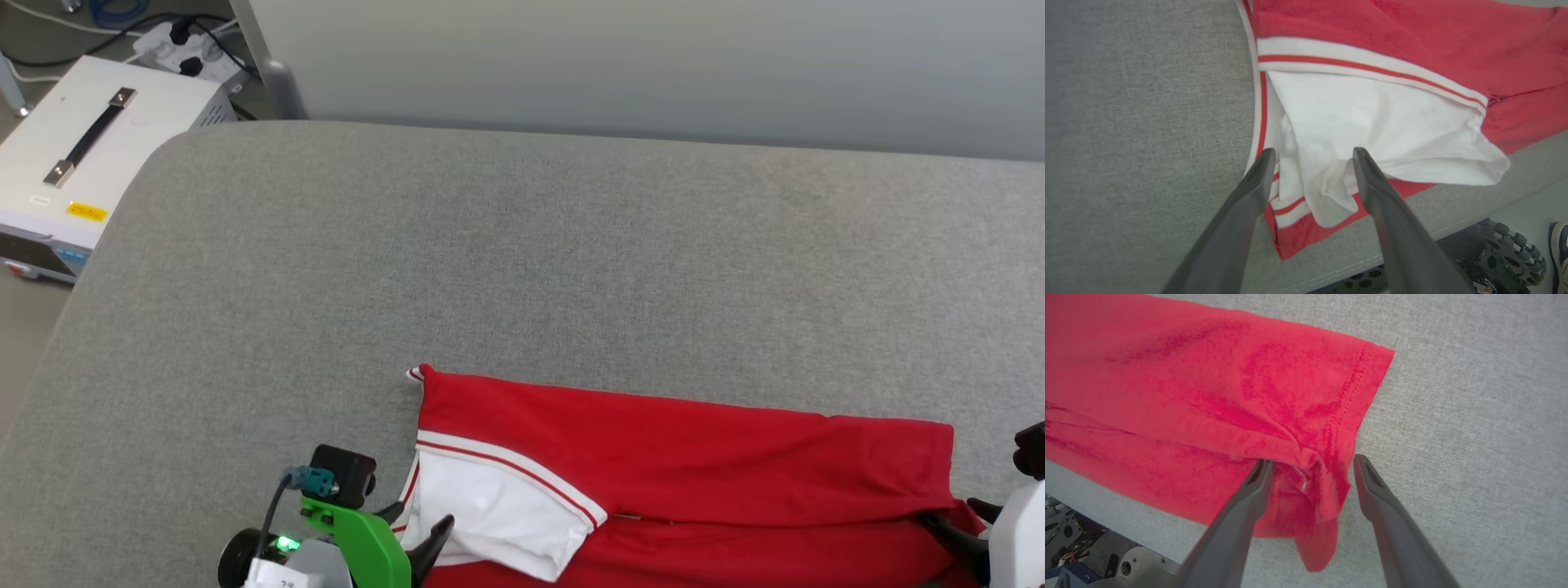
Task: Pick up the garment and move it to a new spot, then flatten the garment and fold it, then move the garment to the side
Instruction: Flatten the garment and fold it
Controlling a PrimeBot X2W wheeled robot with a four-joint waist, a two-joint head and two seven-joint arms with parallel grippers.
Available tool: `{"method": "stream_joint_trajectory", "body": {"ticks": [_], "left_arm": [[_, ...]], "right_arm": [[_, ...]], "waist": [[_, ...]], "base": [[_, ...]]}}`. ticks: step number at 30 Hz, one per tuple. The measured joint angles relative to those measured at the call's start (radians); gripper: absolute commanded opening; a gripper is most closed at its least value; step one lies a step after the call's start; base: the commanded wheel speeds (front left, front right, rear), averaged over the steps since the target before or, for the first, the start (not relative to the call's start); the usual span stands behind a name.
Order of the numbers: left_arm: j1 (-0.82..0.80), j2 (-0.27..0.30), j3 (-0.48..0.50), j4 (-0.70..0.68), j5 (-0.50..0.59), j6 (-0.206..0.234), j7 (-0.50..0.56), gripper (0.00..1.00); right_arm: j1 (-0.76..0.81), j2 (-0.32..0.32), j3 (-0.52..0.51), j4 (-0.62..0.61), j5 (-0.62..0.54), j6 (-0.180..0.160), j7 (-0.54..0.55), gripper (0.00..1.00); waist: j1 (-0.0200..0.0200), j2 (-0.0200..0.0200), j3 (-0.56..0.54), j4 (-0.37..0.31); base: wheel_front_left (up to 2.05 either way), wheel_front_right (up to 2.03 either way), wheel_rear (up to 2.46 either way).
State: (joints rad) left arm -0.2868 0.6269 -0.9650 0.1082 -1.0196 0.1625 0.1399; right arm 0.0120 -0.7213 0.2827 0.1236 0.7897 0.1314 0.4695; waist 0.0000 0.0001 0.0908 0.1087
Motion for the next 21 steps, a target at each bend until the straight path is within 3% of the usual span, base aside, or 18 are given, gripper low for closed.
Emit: {"method": "stream_joint_trajectory", "body": {"ticks": [8,14,21], "left_arm": [[0.037,0.001,0.099,-0.054,-0.011,0.049,-0.155,1.0],[0.041,0.001,0.162,-0.061,0.033,0.089,-0.313,1.0],[0.042,-0.013,0.209,-0.034,0.101,0.092,-0.386,1.0]], "right_arm": [[0.014,0.052,-0.105,-0.073,0.026,0.0,0.095,1.0],[0.029,0.175,-0.272,-0.096,-0.03,0.0,0.21,1.0],[0.021,0.357,-0.472,-0.066,-0.157,0.0,0.312,1.0]], "waist": [[0.0,0.0,-0.051,-0.01],[0.0,0.0,-0.053,-0.011],[0.0,-0.0001,-0.026,-0.002]], "base": [[0.0,0.0,0.0],[0.0,0.0,0.0],[0.0,0.0,0.0]]}}
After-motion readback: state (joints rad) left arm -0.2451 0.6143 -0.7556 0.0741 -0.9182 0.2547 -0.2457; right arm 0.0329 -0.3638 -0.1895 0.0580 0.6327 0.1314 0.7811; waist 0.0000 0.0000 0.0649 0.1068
